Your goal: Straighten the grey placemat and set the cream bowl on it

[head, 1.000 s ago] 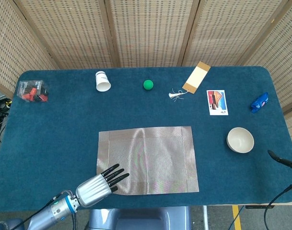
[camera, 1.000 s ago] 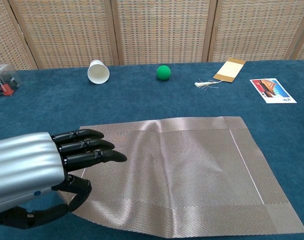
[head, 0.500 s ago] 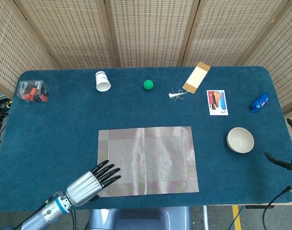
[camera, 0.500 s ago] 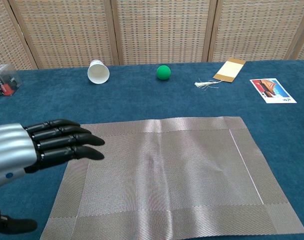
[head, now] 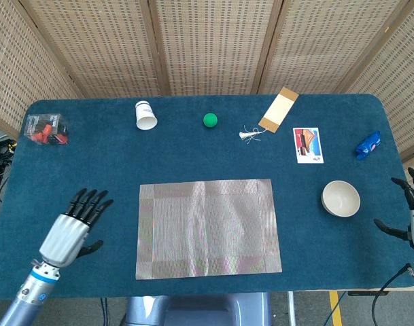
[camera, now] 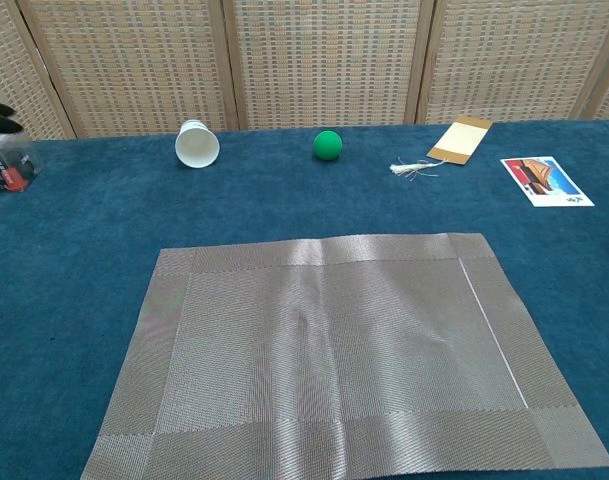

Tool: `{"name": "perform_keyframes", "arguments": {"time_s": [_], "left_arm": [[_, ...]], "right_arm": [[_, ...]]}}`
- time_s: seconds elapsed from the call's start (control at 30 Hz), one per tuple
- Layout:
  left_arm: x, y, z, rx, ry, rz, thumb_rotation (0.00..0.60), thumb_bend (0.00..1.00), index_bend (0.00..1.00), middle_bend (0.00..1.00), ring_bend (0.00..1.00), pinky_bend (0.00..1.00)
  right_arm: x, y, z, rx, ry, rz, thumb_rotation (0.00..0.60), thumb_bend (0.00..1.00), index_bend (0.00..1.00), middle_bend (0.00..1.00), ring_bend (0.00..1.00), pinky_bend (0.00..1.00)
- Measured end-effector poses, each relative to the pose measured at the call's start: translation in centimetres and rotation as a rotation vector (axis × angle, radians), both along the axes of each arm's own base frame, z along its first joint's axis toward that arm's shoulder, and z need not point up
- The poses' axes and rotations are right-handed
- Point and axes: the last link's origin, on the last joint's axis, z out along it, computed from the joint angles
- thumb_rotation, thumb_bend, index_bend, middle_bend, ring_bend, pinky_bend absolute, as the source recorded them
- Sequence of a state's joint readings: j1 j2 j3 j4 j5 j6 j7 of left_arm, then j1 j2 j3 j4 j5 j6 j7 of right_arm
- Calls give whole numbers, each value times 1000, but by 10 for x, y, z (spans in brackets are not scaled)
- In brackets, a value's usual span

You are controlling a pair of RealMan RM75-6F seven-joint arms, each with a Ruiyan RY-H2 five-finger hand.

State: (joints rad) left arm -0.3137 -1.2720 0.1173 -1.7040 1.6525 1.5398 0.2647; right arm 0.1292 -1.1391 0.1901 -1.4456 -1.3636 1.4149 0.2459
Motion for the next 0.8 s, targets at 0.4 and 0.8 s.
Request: {"name": "perform_keyframes", "arguments": {"time_s": [0.4,0.8], "left_arm": [[-20,1,13,29,-21,55,600,109,117,0,0,0],[-26,10,17,42,-34,94,600,109,126,0,0,0]], "right_arm": [[-19,-19,-45,123,165,-117,600,212,425,71,0,0],[-36,-43,-85,187,180,-170,600,263,459,85,0,0]]}}
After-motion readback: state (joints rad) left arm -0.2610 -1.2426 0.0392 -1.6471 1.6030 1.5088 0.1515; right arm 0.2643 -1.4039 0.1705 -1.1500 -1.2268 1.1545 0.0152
